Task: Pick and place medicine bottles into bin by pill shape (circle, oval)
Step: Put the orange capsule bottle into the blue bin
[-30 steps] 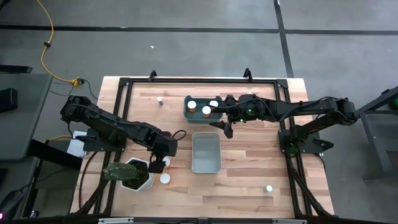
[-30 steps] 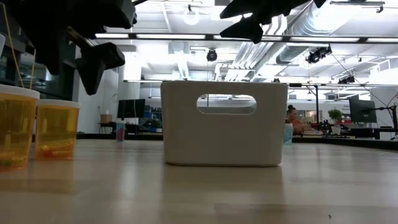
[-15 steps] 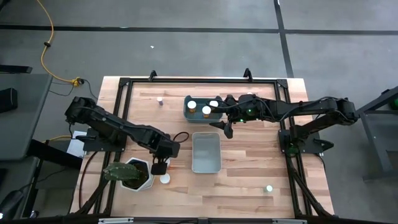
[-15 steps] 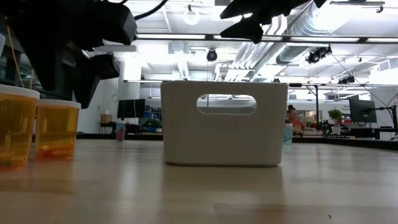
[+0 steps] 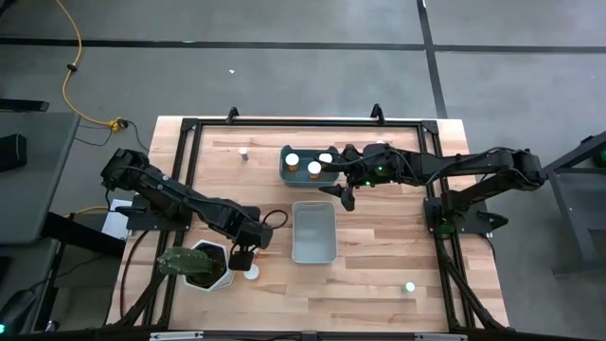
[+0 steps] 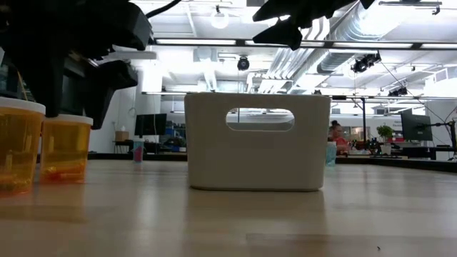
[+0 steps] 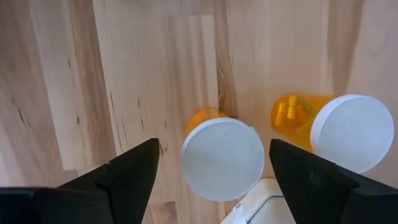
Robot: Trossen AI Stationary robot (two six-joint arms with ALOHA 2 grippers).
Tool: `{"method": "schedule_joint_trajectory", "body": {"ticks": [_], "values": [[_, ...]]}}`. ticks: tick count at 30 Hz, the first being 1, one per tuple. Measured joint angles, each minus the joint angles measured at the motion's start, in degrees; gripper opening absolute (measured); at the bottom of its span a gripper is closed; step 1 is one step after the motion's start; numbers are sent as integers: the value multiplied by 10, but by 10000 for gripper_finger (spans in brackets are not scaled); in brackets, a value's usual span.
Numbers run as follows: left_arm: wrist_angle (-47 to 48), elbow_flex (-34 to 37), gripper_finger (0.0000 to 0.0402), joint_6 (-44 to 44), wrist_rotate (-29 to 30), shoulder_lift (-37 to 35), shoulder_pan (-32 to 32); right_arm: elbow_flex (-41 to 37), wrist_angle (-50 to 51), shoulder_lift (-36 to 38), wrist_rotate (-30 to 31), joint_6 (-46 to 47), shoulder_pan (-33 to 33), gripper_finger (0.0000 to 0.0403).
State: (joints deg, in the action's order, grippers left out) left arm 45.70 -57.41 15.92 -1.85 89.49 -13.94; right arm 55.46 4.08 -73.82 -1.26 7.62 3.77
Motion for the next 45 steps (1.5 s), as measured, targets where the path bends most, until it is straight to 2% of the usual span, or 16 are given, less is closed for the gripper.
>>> {"method": "schedule_joint_trajectory", "body": {"ticks": [12,22,27,45], "values": [[-5,4,293,-12,16,0,-10,0,0,0,6,0,0,282],[16,5,293,-44,0,0,-14,0,0,0,12,-1,0,282],[16,5,293,-55,26,0,-15,0,0,0,19,-1,0,282],[9,5,293,-72,55,11,-14,0,0,0,19,-1,0,282]]}}
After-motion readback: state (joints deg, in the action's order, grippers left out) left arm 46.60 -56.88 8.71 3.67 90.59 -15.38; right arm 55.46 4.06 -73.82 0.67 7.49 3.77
